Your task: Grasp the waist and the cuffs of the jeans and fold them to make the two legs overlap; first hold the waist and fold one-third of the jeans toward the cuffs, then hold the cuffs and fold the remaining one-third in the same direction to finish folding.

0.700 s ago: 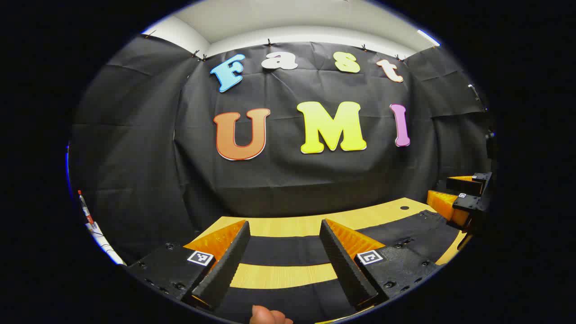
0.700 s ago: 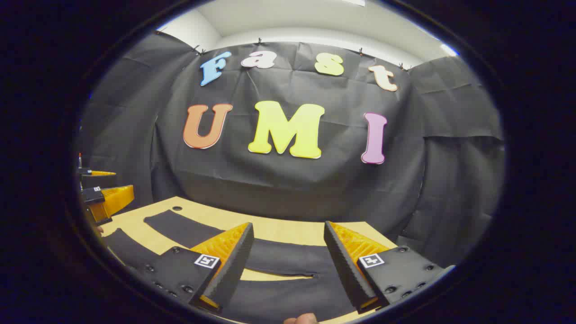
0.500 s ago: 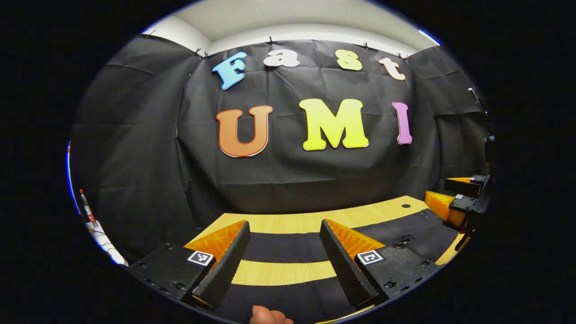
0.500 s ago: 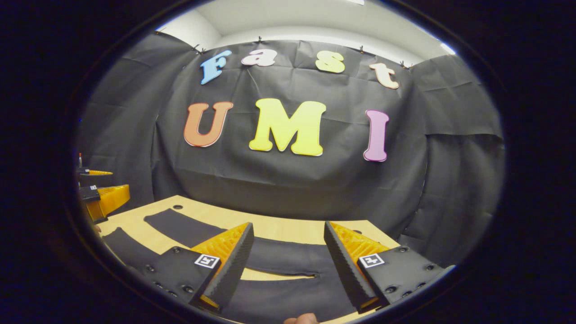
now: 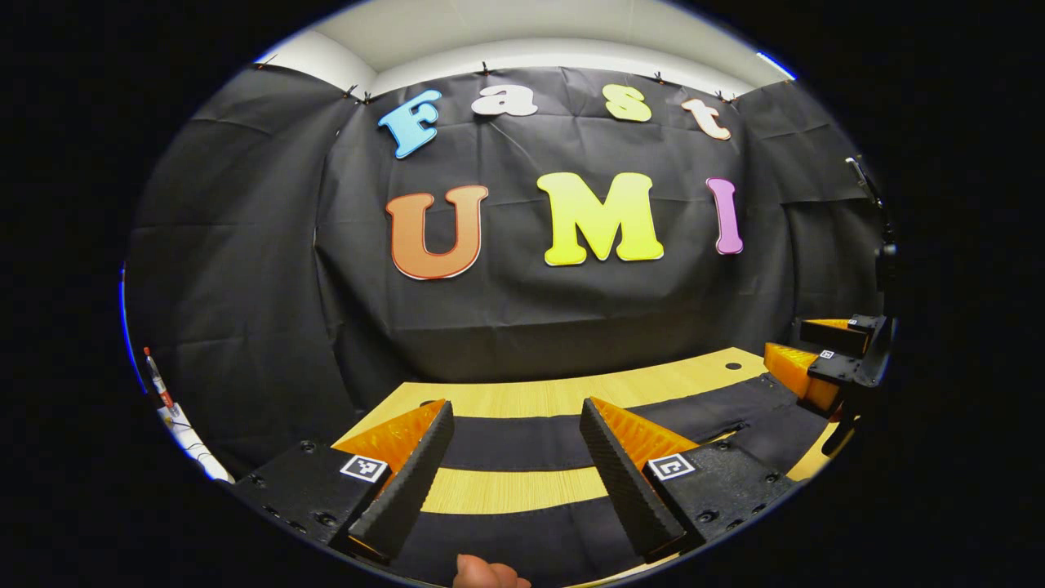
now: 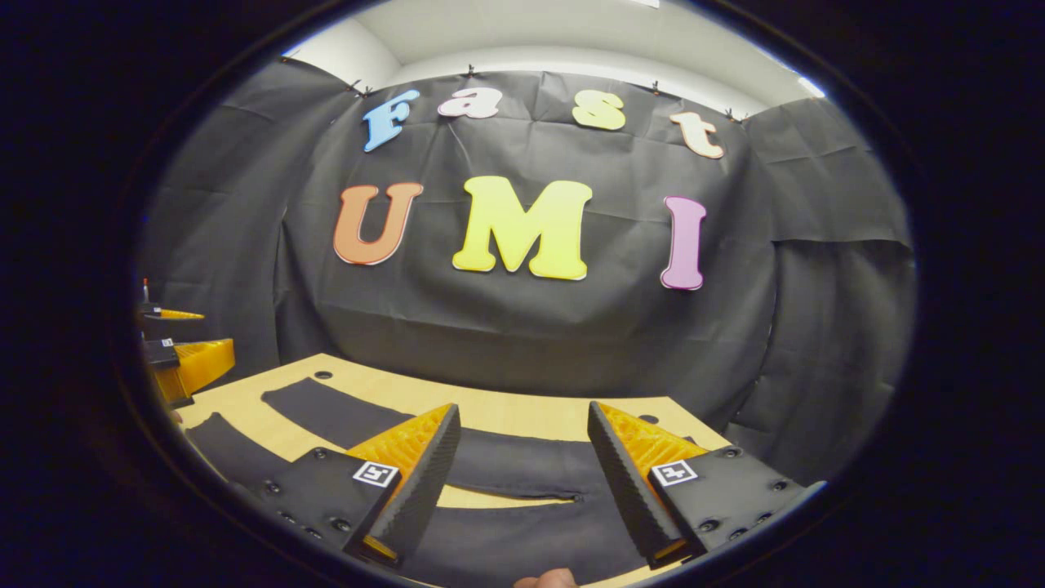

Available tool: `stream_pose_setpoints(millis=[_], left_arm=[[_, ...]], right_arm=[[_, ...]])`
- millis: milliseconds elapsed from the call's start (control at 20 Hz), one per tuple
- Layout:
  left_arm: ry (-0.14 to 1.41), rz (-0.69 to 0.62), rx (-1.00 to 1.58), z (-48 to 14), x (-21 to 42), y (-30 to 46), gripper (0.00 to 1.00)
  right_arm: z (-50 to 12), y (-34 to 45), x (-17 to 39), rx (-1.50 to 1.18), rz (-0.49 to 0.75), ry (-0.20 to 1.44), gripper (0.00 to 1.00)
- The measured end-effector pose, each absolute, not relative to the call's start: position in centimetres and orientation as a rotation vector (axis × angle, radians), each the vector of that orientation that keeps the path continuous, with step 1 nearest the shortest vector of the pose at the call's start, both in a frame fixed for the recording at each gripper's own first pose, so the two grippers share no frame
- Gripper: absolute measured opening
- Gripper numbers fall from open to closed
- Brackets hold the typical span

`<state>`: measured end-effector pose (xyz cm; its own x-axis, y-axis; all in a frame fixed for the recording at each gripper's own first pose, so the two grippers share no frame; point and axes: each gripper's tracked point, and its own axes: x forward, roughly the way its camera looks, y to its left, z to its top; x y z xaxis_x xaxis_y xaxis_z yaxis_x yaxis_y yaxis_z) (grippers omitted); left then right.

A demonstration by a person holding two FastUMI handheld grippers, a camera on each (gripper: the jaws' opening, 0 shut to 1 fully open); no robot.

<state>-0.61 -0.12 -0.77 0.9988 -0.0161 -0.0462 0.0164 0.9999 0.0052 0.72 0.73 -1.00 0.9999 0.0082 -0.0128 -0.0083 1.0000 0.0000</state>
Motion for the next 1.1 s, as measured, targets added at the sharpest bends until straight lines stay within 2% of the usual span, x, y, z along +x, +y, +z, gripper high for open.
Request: stream_pose_setpoints(millis=[250, 650, 850, 1100], left_arm=[[0.183, 0.027, -0.077, -4.9, -2.5, 1.9, 1.00], [0.453, 0.258, -0.293, -12.7, -8.1, 9.6, 1.00], [0.624, 0.372, -0.487, -17.4, -11.8, 12.6, 0.98], [0.809, 0.431, -0.839, -22.3, -13.7, 12.0, 0.99]], right_arm=[[-1.9, 1.8, 0.5, -0.020, 0.044, 0.039, 0.94], [-3.3, 2.2, 0.3, -0.046, 0.071, 0.089, 0.94], [-3.5, 1.6, 0.2, -0.054, 0.054, 0.103, 0.94], [-3.3, -0.2, -0.6, -0.035, -0.008, 0.101, 0.94]])
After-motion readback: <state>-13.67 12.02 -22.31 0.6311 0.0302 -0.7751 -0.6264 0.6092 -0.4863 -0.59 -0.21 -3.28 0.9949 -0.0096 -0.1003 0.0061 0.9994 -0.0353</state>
